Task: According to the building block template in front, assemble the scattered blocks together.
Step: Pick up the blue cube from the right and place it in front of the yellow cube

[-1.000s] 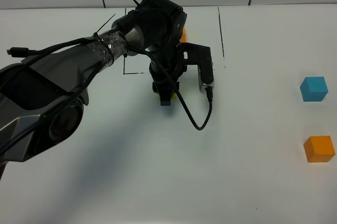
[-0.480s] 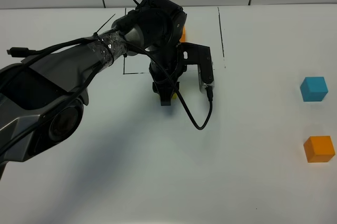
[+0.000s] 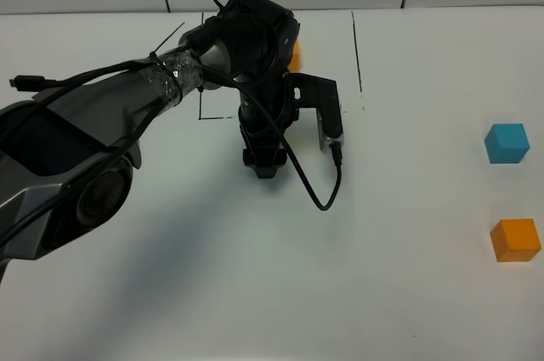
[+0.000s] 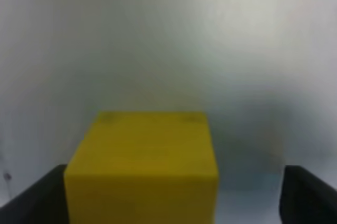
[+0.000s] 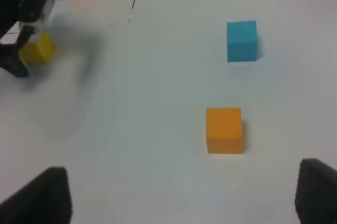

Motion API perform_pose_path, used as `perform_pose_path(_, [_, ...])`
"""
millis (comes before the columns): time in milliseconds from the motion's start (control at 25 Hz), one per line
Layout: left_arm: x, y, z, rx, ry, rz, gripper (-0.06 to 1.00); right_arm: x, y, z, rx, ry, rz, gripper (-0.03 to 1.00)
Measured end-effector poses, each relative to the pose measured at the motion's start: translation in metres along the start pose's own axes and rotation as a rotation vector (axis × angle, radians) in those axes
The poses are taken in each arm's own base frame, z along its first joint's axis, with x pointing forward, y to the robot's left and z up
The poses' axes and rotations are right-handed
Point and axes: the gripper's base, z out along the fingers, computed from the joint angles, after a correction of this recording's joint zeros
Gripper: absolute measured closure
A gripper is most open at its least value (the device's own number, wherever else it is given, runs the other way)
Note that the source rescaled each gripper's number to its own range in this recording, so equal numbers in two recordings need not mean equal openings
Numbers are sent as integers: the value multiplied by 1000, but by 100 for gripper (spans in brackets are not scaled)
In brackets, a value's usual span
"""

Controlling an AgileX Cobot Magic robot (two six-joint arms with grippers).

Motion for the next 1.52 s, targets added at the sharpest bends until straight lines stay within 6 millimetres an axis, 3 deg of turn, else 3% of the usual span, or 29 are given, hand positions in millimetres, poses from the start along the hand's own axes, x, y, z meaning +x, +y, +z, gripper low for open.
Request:
perform_pose_path(160, [1, -4, -29, -4, -40, -45, 19, 0, 0, 0, 0, 0, -1, 23])
perform_pose_path(520, [23, 2, -89, -93, -107, -290, 18, 0, 0, 0, 0, 0, 0, 23])
perform_pose_path(1120, [122, 23, -172, -217, -223, -795, 26, 0, 0, 0, 0, 0, 0, 23])
perform_pose_path(1320, [163, 14, -189, -229, -224, -923, 27, 0, 0, 0, 0, 0, 0, 23])
perform_pose_path(1520, [216, -13, -195, -207, -185, -1080, 27, 0, 0, 0, 0, 0, 0, 23])
